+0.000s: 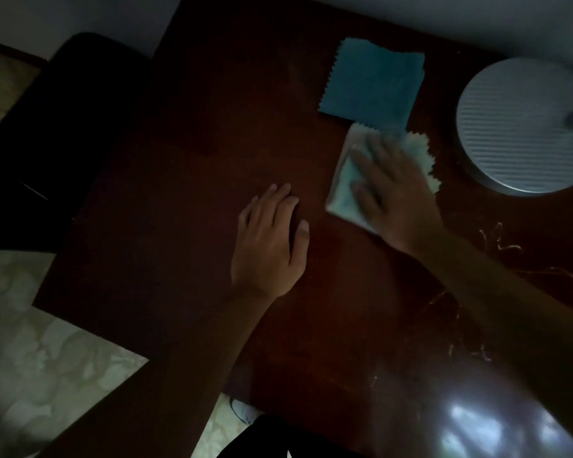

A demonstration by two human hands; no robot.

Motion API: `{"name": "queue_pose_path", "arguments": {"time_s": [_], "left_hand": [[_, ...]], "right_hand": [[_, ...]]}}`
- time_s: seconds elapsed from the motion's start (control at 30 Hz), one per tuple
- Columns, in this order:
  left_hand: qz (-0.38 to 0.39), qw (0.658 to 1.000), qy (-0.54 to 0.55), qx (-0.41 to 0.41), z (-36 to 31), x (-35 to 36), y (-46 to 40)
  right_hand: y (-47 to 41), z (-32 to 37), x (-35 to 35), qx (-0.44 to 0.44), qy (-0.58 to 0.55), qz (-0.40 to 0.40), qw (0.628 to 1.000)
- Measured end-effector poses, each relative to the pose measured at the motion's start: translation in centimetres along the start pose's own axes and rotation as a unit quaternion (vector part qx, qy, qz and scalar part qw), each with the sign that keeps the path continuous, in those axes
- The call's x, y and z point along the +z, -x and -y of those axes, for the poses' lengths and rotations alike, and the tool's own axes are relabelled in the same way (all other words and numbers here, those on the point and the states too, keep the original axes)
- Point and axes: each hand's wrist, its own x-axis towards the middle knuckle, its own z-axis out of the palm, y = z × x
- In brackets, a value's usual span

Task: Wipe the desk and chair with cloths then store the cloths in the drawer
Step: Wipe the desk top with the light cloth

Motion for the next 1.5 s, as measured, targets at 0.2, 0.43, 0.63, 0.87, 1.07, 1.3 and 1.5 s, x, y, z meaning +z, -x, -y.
{"name": "queue_pose_path", "arguments": {"time_s": [0.2, 0.43, 0.63, 0.87, 1.07, 1.3, 1.5], "left_hand": [[0.007, 1.0, 0.018, 0.007, 0.2, -0.1, 0.0], [0.016, 0.994, 0.108, -0.004, 0.9, -1.0, 0.2], [-0.014, 0.998, -0.013, -0.056, 9.0, -4.9, -1.1], [-0.048, 0.998, -0.008, -0.037, 11.3, -4.7, -0.5], [-0.039, 0.999, -0.002, -0.016, 10.2, -4.0, -0.1], [-0.029, 0.999, -0.009, -0.034, 9.2, -4.0, 0.2], [-0.045, 0.996, 0.047, -0.058, 9.1, -4.2, 0.3]], "right_hand": [[6.6, 7.8, 1.1, -0.074, -0.036, 0.049, 0.995], [-0.3, 6.8, 1.6, -0.015, -0.021, 0.065, 0.998], [-3.3, 12.3, 4.6, -0.135, -0.023, 0.074, 0.988], [-13.7, 12.5, 6.4, 0.016, -0.002, 0.02, 1.0], [-6.2, 13.5, 5.5, -0.135, -0.053, 0.068, 0.987], [-14.8, 10.9, 6.0, 0.042, -0.013, 0.019, 0.999], [-5.9, 14.0, 5.4, -0.137, -0.007, 0.076, 0.988]]}}
